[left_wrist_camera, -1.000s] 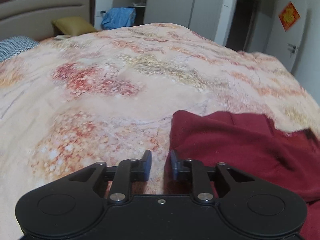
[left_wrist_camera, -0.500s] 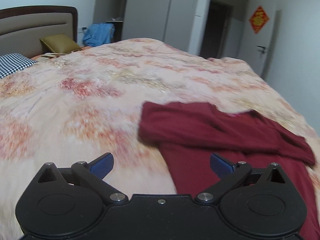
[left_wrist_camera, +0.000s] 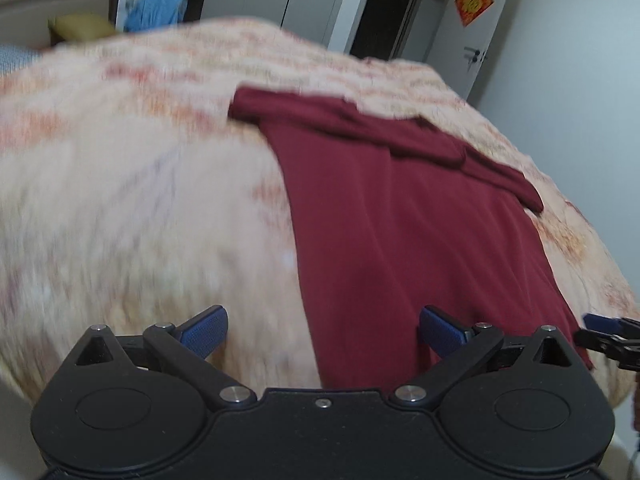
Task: Fold small clothes
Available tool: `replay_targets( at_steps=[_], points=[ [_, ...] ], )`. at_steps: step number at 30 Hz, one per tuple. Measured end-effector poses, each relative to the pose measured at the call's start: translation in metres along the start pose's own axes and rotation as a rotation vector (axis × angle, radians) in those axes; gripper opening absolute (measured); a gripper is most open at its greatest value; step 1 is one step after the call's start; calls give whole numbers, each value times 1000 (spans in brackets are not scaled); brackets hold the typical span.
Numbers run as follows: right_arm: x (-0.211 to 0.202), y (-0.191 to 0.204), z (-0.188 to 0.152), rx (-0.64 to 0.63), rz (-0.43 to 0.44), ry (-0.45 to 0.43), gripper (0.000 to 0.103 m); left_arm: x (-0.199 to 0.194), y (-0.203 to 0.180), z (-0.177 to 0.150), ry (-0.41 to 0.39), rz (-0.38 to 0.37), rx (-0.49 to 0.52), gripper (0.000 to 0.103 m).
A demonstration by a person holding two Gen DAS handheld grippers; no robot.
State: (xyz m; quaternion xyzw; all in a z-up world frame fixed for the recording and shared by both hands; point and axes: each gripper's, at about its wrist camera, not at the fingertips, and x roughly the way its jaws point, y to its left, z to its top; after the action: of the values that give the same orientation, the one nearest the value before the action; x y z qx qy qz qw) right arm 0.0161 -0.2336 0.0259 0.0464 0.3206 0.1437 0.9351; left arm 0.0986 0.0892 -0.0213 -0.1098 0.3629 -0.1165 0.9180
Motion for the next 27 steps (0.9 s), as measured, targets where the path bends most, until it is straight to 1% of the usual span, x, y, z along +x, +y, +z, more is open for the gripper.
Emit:
replay_targets(
  at_steps=[2, 4, 5, 6, 7, 8, 9, 10, 12, 14, 17, 18, 20, 23, 25, 26, 27],
  points=[
    [0, 3, -2, 12, 8, 2, 73, 0, 2, -6, 36, -8, -37, 90],
    [3, 6, -3, 26, 10, 24, 67, -1, 0, -9, 46, -15, -35, 83],
    [4, 7, -4, 25, 2, 35, 57, -1, -2, -10, 48, -19, -30, 76],
    [4, 10, -5, 14, -8, 43, 39, -2, -3, -10, 55, -25, -28, 67],
    [4, 12, -5, -2, -14, 52, 29, -2, -4, -10, 62, -36, -30, 61],
    [4, 13, -5, -12, -6, 59, 10, -2, -5, -10, 72, -50, -37, 44],
    [2, 14, -6, -10, 8, 59, 8, -3, -6, -8, 81, -62, -51, 24],
    [-1, 15, -5, -11, 7, 53, 6, -5, -6, -7, 84, -65, -71, 17],
    [-10, 16, -2, -28, 3, 29, 5, -12, -7, -4, 69, -53, -103, 10],
    [-24, 13, 3, -34, -10, 1, 5, -26, -12, -2, 31, -36, -99, 8],
    [-49, 5, 10, -66, -62, -29, 5, -48, -16, 0, -32, -18, -74, 8],
    [-57, 1, 12, -73, -76, -33, 4, -50, -15, -1, -34, -19, -80, 8],
    [-70, -7, 13, -77, -81, -35, 4, -44, -12, -5, -2, -12, -84, 8],
    [-64, -12, 6, -100, -94, -10, 4, -29, -11, -14, 35, 11, -75, 9],
    [-51, -12, 0, -99, -81, 22, 5, -27, -11, -18, 35, 20, -73, 13],
    [-46, -11, -3, -107, -78, 31, 5, -27, -11, -19, 32, 19, -65, 22],
    [-43, -10, -7, -122, -87, 33, 7, -29, -13, -19, 22, 26, -54, 37]
  ],
)
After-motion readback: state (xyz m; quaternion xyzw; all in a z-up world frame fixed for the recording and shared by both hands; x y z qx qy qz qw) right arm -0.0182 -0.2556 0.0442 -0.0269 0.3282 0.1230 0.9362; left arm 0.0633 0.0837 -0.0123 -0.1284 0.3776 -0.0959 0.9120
